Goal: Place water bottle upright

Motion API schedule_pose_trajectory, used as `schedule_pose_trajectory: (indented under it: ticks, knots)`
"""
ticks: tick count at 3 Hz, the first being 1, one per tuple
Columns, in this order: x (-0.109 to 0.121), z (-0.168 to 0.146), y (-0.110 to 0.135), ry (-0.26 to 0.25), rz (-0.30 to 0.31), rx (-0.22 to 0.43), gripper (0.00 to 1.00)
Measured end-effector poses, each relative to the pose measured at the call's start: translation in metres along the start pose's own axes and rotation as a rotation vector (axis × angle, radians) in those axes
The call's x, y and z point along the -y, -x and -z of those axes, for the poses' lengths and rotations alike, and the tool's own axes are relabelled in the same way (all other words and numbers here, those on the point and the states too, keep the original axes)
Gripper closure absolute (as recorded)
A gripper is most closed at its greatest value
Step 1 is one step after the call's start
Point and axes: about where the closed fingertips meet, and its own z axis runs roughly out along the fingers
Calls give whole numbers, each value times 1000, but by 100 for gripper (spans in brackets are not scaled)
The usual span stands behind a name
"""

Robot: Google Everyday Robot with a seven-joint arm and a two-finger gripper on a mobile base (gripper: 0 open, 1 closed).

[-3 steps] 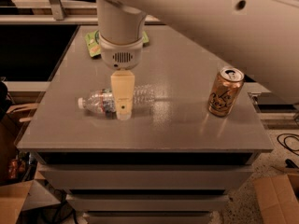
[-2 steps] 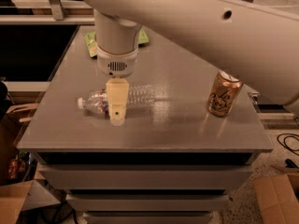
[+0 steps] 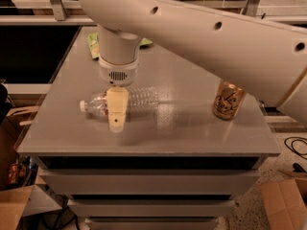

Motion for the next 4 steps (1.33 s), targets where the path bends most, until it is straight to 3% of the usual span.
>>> schedule_pose_trajectory:
  ticks: [1,3,4]
  knots:
    - [4,-6,3,5,-1,5,18]
    - [13,-3,10,3,19,6,64]
    - [22,16,21,-13,49,119,88]
